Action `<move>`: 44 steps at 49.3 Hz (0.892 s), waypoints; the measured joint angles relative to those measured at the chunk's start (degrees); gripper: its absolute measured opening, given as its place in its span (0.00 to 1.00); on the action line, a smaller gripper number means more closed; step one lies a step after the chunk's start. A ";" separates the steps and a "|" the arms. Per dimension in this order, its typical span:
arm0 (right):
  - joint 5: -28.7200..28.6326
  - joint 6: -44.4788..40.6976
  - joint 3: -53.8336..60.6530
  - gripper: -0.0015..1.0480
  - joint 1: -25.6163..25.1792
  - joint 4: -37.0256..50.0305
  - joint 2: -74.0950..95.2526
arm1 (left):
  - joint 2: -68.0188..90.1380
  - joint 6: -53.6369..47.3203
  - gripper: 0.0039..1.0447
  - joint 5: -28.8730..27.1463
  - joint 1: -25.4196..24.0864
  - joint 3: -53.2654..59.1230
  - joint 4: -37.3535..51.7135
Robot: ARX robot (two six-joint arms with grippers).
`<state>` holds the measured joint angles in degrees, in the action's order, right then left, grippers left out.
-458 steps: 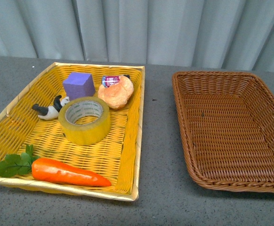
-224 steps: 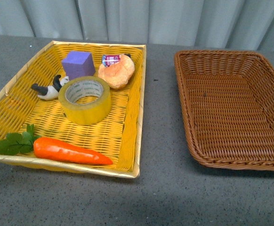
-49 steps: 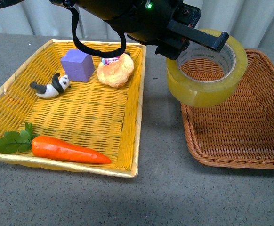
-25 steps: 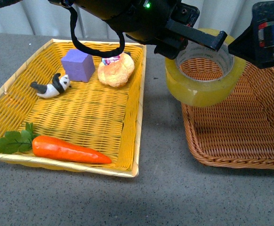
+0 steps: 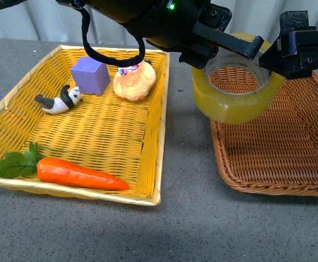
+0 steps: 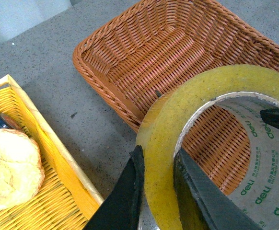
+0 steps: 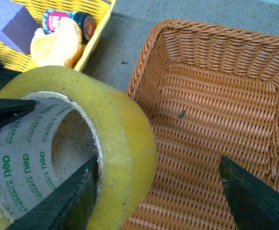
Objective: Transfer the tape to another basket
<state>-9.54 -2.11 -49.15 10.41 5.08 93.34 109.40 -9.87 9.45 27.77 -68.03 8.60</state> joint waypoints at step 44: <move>4.98 3.80 -2.38 0.10 -4.96 -2.12 6.51 | -3.02 1.33 0.80 -5.42 -2.51 2.54 4.17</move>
<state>-4.56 1.69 -51.53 5.45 2.96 99.85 106.39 -8.54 4.03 25.26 -65.49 12.78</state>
